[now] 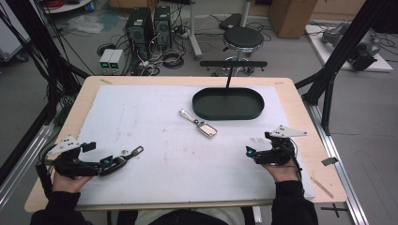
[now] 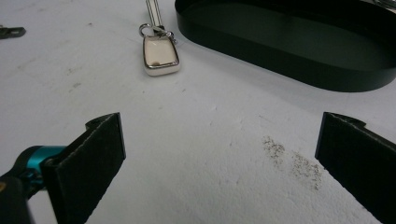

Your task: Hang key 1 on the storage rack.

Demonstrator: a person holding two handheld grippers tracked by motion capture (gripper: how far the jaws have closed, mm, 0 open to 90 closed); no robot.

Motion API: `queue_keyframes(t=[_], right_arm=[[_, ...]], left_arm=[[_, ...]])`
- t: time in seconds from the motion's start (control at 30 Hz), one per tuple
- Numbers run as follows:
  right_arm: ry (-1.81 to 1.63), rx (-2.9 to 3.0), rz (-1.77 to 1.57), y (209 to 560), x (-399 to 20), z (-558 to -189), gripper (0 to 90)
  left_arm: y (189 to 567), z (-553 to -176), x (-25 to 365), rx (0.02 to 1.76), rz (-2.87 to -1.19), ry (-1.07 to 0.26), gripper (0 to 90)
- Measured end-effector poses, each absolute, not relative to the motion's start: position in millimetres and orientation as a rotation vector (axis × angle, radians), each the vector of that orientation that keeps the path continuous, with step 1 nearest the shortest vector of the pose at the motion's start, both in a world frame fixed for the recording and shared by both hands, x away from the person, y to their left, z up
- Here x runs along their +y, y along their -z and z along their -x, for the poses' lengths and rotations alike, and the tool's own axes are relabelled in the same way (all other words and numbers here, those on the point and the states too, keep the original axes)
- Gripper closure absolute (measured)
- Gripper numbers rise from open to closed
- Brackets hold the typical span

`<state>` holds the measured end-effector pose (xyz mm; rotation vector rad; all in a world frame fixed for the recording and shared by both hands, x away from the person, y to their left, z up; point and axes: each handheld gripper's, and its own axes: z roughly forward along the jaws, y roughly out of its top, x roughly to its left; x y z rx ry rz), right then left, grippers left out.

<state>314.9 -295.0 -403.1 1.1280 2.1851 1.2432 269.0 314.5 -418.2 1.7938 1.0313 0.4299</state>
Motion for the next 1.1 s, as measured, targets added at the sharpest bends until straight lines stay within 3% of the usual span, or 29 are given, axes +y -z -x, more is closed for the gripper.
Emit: queue_keyframes(t=[1.1], right_arm=[[-1.125, 2.347, -1.018, 380.3, -241.0, -363.0, 0.8]], left_arm=[[420.2, -270.1, 312.3, 1.033, -1.819, -0.452, 4.7]])
